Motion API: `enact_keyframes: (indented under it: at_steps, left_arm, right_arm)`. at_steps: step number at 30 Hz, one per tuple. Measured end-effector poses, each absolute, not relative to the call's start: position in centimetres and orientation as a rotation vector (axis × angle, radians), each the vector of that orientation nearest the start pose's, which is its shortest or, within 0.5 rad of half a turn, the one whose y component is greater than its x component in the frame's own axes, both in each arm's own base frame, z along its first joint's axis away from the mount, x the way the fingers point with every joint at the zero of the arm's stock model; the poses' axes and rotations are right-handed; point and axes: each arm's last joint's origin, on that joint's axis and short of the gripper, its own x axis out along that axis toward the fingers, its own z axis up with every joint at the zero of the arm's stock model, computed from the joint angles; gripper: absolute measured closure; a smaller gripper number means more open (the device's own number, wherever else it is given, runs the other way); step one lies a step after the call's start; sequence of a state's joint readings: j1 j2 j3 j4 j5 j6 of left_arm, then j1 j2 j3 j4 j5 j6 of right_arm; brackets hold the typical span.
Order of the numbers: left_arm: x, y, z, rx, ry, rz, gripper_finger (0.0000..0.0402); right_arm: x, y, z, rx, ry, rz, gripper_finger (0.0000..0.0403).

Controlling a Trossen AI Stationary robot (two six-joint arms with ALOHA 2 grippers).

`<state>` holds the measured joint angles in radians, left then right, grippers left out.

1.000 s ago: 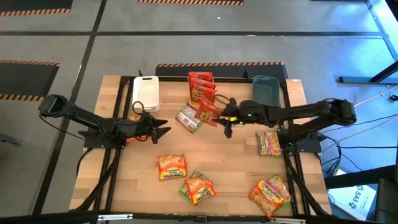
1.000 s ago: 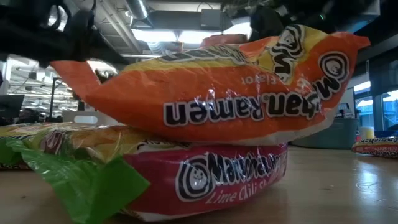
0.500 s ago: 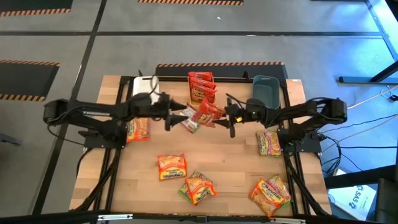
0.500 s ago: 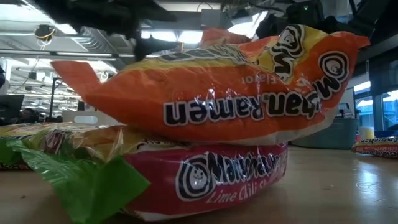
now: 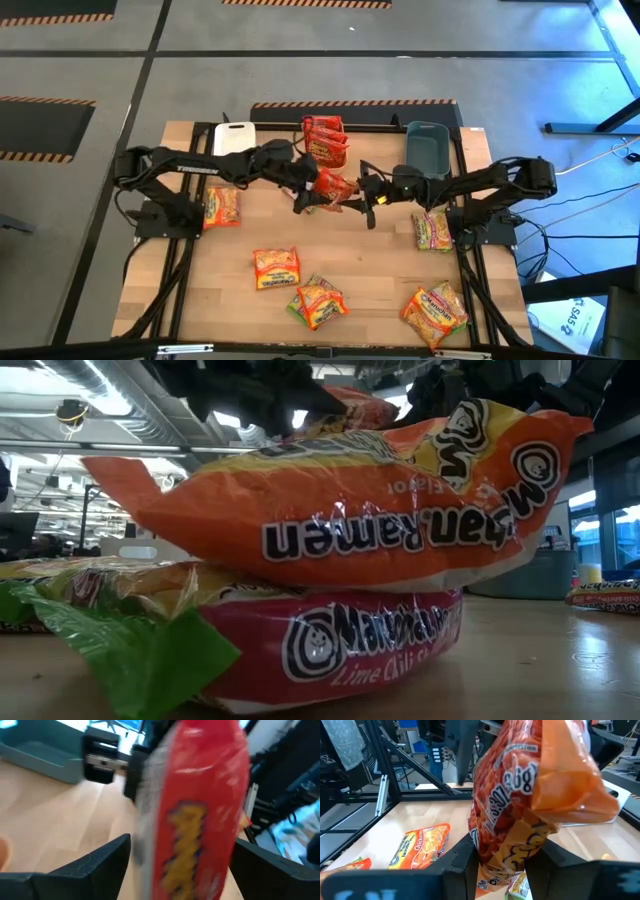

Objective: Sort Maruchan noodles
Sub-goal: Put the orange noodle pack into the yellow bin

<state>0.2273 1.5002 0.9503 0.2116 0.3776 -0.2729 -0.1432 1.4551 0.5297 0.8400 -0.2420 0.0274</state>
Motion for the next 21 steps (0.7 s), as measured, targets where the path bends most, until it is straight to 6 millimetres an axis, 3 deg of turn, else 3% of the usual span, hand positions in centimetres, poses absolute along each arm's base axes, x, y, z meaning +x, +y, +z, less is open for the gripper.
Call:
enact_keyframes:
  at_steps: [12, 16, 21]
  left_arm:
    - [32.7, 7.0, 25.8, -0.287, 0.368, -0.106, 0.0225]
    - [32.7, 7.5, 25.9, -0.257, 0.358, -0.100, 0.0255]
    - [31.9, 8.7, 26.6, -0.234, 0.359, -0.077, 0.0264]
  right_arm:
    - [27.9, -3.5, 19.9, 0.068, 0.075, 0.031, 0.0289]
    - [27.9, -3.6, 19.9, 0.069, 0.078, 0.011, 0.0254]
    - [27.0, -3.8, 20.8, 0.055, 0.111, -0.084, 0.0192]
